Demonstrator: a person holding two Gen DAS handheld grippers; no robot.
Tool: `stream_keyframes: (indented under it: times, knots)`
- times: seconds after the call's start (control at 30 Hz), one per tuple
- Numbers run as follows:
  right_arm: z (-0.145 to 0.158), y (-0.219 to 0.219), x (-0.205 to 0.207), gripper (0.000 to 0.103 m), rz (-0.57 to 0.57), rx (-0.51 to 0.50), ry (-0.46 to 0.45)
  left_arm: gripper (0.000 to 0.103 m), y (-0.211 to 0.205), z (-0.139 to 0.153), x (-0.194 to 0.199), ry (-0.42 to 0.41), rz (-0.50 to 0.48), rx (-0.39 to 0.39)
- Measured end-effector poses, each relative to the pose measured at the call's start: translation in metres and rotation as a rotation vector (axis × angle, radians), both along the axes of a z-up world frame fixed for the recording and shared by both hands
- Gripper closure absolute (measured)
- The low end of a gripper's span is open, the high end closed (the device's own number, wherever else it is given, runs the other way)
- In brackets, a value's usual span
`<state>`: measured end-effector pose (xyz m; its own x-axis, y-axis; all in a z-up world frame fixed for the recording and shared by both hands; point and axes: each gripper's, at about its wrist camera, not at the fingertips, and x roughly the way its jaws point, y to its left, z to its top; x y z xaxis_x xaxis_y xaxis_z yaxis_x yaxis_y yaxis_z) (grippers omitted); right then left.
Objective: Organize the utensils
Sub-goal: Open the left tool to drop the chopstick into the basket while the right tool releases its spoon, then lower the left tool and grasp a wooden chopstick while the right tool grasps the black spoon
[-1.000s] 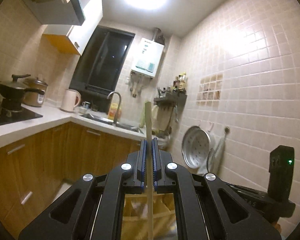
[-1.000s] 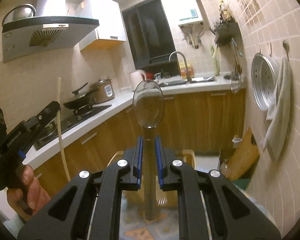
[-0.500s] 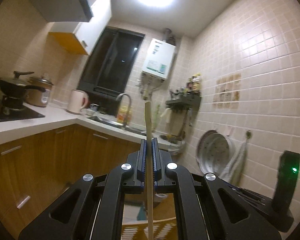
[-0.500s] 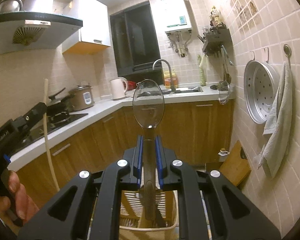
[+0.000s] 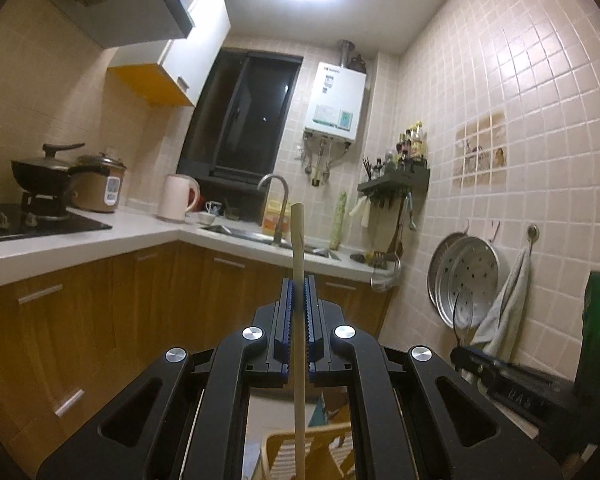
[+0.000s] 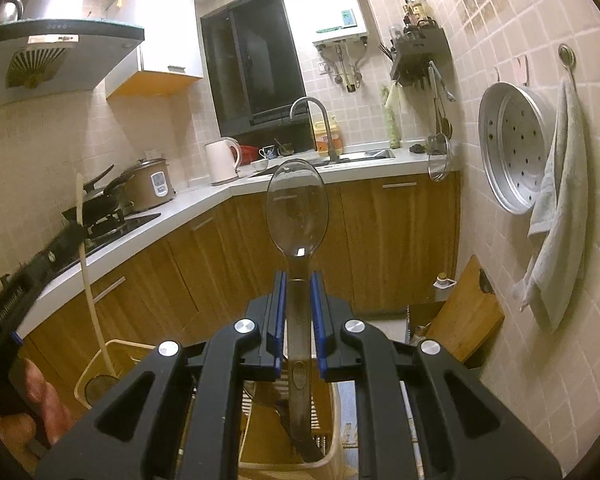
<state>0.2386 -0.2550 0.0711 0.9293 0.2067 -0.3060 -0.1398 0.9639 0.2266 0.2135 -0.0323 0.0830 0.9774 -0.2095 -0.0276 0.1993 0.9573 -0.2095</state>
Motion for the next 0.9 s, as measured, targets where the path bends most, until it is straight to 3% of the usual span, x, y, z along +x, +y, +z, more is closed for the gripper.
stream_keyframes:
  times: [0.17,0.27,0.33,0.37,0.57,0.8,0.9]
  knots:
    - [-0.005,-0.001,-0.008,0.092,0.038,-0.009,0.020,0.099,0.004,-0.004,-0.010,-0.003,0.010,0.022]
    - [-0.006,-0.003,-0.016,0.081,0.062,-0.006,0.039,0.097,0.007,-0.002,-0.018,0.017,-0.006,0.030]
    - [-0.005,-0.010,-0.026,0.074,0.064,0.015,0.043,0.085,0.011,0.000,-0.027,0.013,-0.015,0.026]
    - [-0.003,-0.014,-0.031,0.074,0.064,0.025,0.044,0.079,0.012,0.001,-0.031,0.010,-0.018,0.026]
    - [0.012,-0.030,-0.065,0.074,0.064,0.066,0.057,0.079,0.027,0.019,-0.069,0.029,-0.067,0.010]
    - [0.033,-0.026,-0.101,0.074,0.053,0.025,0.120,0.079,0.030,0.041,-0.111,0.079,-0.134,0.036]
    - [0.036,-0.015,-0.117,0.074,0.061,-0.027,0.174,0.077,0.029,0.044,-0.122,0.145,-0.171,0.047]
